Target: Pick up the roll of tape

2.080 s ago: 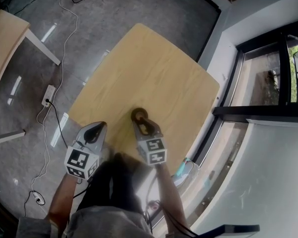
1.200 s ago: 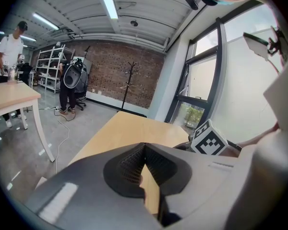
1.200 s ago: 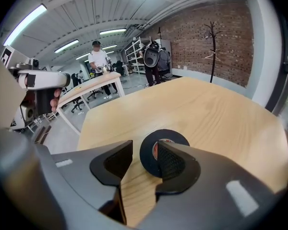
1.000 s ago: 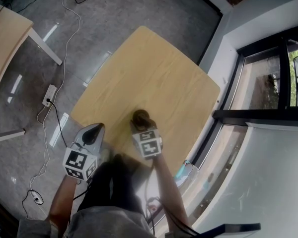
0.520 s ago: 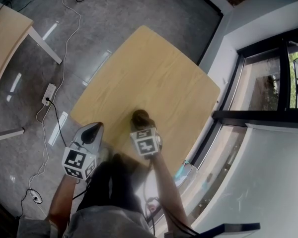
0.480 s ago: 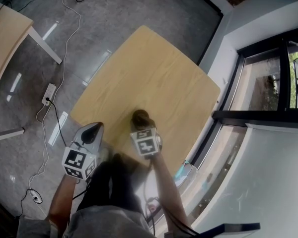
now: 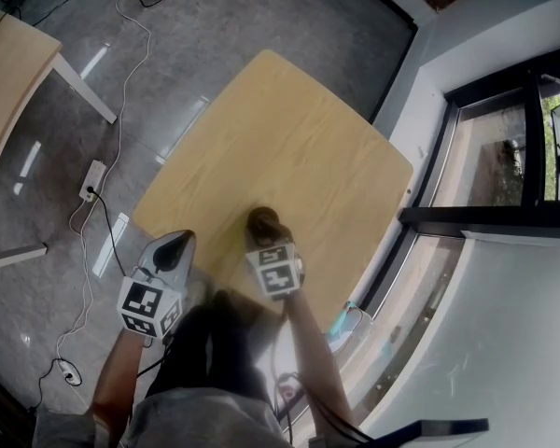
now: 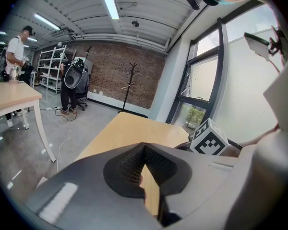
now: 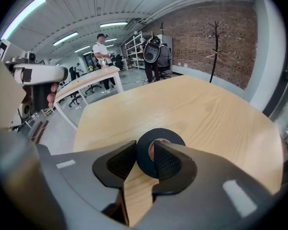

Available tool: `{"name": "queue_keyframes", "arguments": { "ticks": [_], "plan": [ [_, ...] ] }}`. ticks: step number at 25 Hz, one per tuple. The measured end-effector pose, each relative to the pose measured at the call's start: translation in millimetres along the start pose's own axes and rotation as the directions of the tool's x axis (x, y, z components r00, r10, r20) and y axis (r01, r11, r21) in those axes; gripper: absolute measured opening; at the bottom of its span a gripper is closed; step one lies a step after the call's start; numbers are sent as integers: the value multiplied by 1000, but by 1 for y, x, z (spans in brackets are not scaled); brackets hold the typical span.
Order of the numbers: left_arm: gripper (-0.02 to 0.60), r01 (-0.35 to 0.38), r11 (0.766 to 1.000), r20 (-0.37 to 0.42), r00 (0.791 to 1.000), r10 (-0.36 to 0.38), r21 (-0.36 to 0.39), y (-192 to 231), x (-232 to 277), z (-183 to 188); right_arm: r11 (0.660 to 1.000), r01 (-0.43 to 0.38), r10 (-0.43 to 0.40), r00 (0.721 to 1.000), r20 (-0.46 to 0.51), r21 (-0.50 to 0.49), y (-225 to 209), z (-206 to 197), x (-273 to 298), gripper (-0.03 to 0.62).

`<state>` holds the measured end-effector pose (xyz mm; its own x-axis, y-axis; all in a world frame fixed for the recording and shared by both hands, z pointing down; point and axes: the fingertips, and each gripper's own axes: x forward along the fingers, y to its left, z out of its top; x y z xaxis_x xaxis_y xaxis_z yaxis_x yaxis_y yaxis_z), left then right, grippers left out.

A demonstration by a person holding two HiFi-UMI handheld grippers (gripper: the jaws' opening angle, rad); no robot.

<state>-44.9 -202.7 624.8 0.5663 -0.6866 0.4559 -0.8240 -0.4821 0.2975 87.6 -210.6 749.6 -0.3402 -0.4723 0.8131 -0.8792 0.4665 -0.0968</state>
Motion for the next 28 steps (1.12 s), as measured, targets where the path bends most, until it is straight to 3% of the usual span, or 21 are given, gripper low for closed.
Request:
{"name": "queue_keyframes", "arguments": {
  "ticks": [12, 23, 28],
  "plan": [
    [0, 17, 1000, 27, 999, -17, 25, -11, -4, 17, 997, -23, 11, 983, 182, 68, -1, 38, -41, 121],
    [0, 43, 997, 82, 996, -48, 60, -32, -18, 48, 992, -12, -35, 925, 378, 122, -5, 75, -123, 121],
    [0, 56, 995, 123, 990, -65, 77, -43, -31, 73, 992, 7, -70, 868, 491, 129, 2, 103, -176, 121]
  ]
}}
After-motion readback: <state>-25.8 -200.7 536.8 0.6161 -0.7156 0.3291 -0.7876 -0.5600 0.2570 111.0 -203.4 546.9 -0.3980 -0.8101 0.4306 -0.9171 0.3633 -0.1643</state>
